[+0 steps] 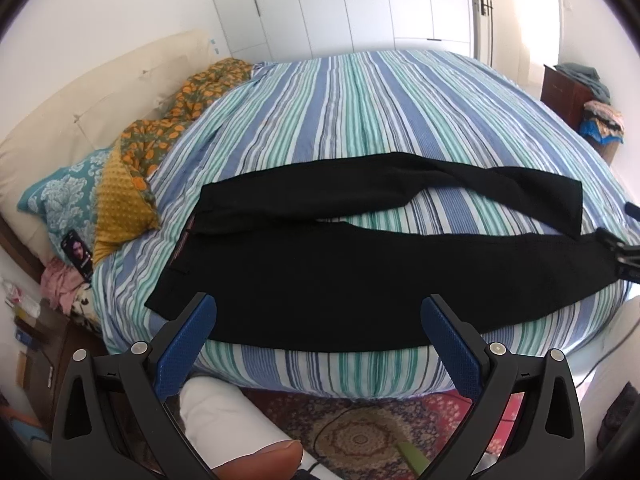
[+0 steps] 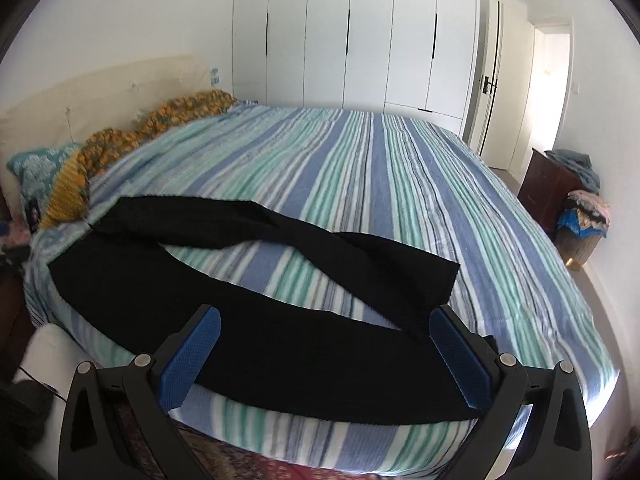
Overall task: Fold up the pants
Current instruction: 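Grasp the black trouser leg hem with the right gripper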
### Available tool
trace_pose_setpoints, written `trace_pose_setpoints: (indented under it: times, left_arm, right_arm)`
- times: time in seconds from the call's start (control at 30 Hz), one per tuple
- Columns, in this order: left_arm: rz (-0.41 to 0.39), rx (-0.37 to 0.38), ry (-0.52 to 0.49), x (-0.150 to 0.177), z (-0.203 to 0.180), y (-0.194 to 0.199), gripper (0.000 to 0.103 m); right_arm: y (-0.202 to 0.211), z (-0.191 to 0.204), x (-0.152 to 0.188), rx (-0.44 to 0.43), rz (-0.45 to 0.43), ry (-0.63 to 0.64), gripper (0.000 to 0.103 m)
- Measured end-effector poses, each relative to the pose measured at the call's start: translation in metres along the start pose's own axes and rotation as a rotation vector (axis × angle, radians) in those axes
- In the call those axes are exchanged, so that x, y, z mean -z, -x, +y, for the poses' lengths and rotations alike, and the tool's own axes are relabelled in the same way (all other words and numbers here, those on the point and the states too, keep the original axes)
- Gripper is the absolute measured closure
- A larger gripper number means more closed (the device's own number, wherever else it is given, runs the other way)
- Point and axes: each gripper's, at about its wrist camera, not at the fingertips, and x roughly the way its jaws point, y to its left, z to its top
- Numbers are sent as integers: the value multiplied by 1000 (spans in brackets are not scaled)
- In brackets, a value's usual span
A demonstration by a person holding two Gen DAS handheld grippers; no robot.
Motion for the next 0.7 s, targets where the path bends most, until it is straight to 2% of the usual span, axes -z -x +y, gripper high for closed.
trace_pose_setpoints:
  times: [0.03, 0.1, 0.13, 0.27, 0.33, 0.43, 0.47, 0.53, 0.57, 0.63, 0.7]
  left_arm:
    - [9, -2, -7, 2, -2, -2, 1]
    - [26, -14, -17, 5, -5, -5, 1]
    - [34, -21, -18, 6, -6, -6, 1]
    - [76, -28, -5, 8, -4, -15, 1]
    - [92, -33, -5, 7, -5, -21, 1]
    - [110, -49, -19, 9, -6, -29, 1]
    - [118, -52, -23, 10, -7, -32, 1]
    - [138, -53, -25, 12, -8, -38, 1]
    - [148, -48, -22, 14, -8, -42, 1]
    - [166, -37, -23, 16, -8, -48, 1]
    - [179, -29, -35, 17, -12, -54, 1]
  right_arm:
    - [-28, -6, 2, 15, 49, 42, 2]
    - [-81, -15, 6, 7, 135, 117, 21]
    - [-103, -17, 6, -6, 168, 148, 25]
    - [-174, -15, 0, -35, 197, 266, 27]
    - [-210, -17, -5, -13, 232, 296, 35]
    - [-263, -20, -4, 25, 323, 363, 37]
    - [-273, -20, -1, 26, 339, 380, 38]
    - [-280, -25, -1, 9, 354, 375, 72]
    - [-279, -28, -7, 31, 361, 368, 91]
    - [-266, -41, -32, -11, 361, 294, 94]
    - [-249, -64, -73, -67, 355, 200, 94]
